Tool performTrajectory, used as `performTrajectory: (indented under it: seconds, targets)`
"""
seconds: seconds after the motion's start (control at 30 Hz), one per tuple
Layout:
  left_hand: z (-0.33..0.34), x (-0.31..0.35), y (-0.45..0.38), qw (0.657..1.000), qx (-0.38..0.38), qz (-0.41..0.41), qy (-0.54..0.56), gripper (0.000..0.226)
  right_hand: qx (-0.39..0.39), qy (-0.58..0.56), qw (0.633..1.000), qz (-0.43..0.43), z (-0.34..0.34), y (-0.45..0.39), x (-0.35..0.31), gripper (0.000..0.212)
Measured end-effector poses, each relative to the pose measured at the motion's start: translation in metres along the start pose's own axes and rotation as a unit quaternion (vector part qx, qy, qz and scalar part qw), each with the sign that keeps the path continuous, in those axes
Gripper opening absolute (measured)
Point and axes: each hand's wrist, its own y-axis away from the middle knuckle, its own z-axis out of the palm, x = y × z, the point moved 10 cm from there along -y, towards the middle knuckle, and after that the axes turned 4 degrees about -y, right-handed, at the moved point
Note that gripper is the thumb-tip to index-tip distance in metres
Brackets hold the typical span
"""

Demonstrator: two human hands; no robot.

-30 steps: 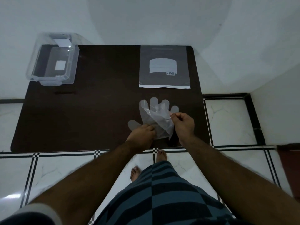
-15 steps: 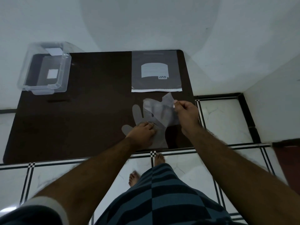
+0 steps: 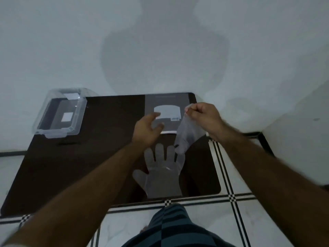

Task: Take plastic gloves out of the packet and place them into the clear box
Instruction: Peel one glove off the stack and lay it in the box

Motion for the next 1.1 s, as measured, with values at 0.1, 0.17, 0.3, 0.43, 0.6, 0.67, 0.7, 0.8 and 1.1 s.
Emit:
performTrajectory:
  seconds: [0.1,0.17,0.3,0.43,0.6,0.67,0.7,0.8,1.1]
  targets:
    - [-0.013,0.063,-0.040,0.984,-0.125,0.055,0.112,0.072,-0.096,0.028,0.995,-0.031,0.007,-0.016,-0.054,0.012]
    - [-0.017,0.103,-0.054,0.961,-0.213,0.098,0.144,0.085,-0.146,0.044,0.987,-0.051,0.013,-0.021,-0.088,0.017]
    - [-0.032,0.143,-0.071,0.924,-0.290,0.100,0.228,0.084,-0.174,0.043,0.980,-0.086,0.015,-0.028,-0.141,0.018]
    - [-0.055,0.152,-0.086,0.941,-0.221,0.110,0.231,0.060,-0.165,0.031,0.980,-0.103,0.015,-0.038,-0.168,0.015]
    - [-0.070,0.142,-0.095,0.934,-0.205,0.090,0.277,0.032,-0.186,0.018,0.976,-0.115,0.028,-0.050,-0.186,0.016]
    - [-0.077,0.136,-0.096,0.939,-0.203,0.073,0.269,0.021,-0.189,0.009,0.975,-0.113,0.036,-0.057,-0.189,0.026]
    - [-0.080,0.132,-0.096,0.941,-0.197,0.067,0.267,0.018,-0.188,0.011,0.976,-0.113,0.040,-0.060,-0.191,0.029]
    - [-0.101,0.118,-0.097,0.948,-0.148,0.048,0.277,0.013,-0.207,0.023,0.971,-0.121,0.064,-0.068,-0.198,0.039]
    - [-0.195,0.036,-0.078,0.939,0.008,0.012,0.345,0.011,-0.285,0.036,0.954,-0.087,0.127,-0.086,-0.198,0.040]
